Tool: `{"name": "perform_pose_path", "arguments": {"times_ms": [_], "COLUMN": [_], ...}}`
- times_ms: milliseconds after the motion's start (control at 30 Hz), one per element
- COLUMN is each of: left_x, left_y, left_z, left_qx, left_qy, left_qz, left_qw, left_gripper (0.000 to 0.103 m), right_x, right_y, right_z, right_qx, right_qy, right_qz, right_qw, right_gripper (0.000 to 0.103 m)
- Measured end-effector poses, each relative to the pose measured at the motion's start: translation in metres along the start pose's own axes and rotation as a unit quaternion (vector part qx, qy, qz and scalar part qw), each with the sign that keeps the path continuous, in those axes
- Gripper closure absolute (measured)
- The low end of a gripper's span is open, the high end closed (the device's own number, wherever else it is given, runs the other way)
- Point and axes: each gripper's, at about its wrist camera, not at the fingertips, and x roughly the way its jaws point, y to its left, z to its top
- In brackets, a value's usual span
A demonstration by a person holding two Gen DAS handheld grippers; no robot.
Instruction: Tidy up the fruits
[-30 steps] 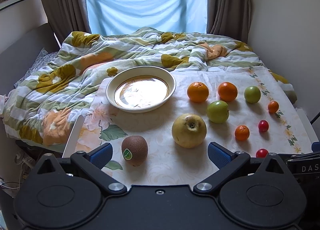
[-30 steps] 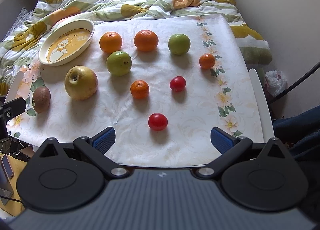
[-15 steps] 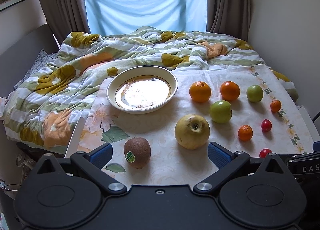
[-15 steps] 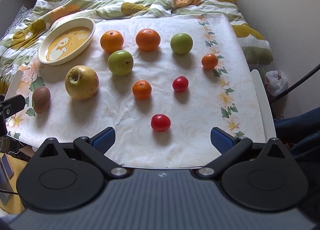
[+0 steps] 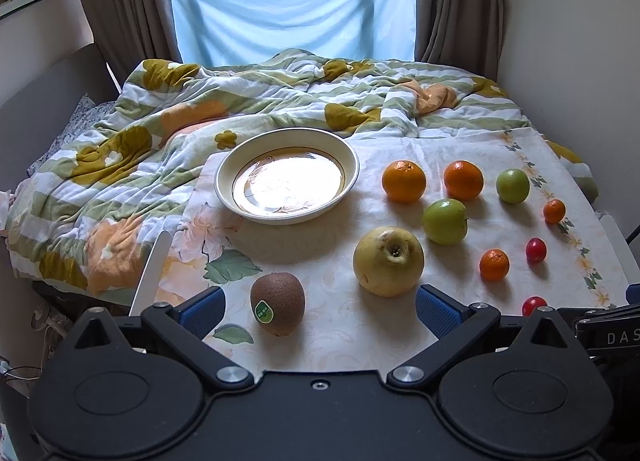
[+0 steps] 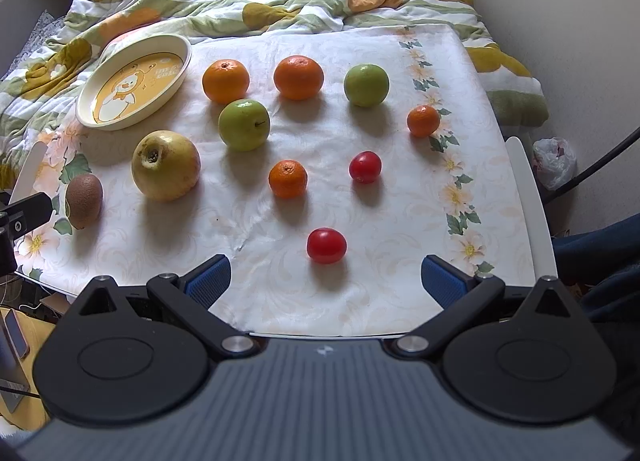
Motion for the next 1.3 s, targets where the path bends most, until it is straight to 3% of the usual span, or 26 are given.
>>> {"name": "perform_pose_path", "arguments": {"times_ms": [1300], "left_x": [-0.005], "left_y": [-0.008], "left_z": [-0.003], "left_qx": [-0.002], "left_qy": [0.011], "left_qz": [0.001], "left_qw": [0.9999], "left_gripper": [0.0], "right_x": [-0.016], "right_y": [0.004], "right_z": [-0.006], "right_qx": [-0.017], "right_qy": [-0.023], "right_qz": [-0.003], "right_qw": [1.0], "right_gripper": [0.0]}}
